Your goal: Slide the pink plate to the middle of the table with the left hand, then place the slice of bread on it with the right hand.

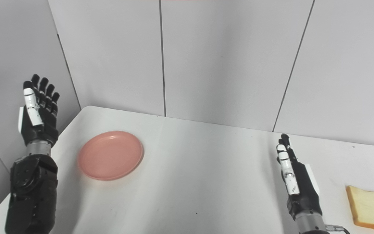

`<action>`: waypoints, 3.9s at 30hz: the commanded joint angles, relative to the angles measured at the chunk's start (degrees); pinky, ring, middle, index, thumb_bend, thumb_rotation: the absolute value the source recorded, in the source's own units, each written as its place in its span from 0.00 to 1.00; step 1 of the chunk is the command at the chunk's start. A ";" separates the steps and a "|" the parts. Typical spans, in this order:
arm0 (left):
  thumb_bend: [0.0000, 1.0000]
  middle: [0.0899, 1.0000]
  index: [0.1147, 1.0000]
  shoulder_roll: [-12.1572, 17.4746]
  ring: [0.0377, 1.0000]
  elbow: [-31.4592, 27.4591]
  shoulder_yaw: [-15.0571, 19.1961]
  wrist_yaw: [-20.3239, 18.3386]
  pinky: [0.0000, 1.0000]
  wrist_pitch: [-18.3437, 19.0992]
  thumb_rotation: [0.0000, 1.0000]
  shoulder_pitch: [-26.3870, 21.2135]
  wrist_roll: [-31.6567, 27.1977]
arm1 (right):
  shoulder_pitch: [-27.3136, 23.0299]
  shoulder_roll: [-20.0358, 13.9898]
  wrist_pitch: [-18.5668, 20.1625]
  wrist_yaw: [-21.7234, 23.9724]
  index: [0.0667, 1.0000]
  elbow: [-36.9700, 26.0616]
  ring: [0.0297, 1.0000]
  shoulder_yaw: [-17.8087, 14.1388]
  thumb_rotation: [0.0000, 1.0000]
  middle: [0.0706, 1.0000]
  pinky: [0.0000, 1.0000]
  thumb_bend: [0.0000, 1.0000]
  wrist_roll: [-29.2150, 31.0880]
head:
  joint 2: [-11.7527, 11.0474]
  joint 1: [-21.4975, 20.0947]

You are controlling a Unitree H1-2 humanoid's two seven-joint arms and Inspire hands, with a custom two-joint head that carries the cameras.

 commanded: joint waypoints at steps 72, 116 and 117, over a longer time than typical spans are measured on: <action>0.54 0.99 0.99 1.89 0.99 32.45 -7.63 -12.00 1.00 -2.46 1.00 -8.83 -6.06 | -1.36 -0.53 -0.36 -0.13 1.00 -1.87 1.00 0.61 1.00 1.00 1.00 0.10 -0.11 | 0.86 -0.82; 0.57 0.97 0.98 -6.76 0.98 14.43 -21.19 -16.96 0.98 13.24 1.00 -4.83 0.45 | -1.09 -0.06 -0.89 0.57 1.00 -1.93 1.00 0.10 1.00 1.00 1.00 0.11 0.87 | 1.03 -2.06; 0.56 0.97 0.98 -7.21 0.98 13.79 -21.51 -16.69 0.98 13.62 1.00 -4.62 0.73 | -1.07 -0.15 -0.88 0.70 1.00 -1.94 1.00 0.22 1.00 1.00 1.00 0.11 0.85 | 0.88 -2.59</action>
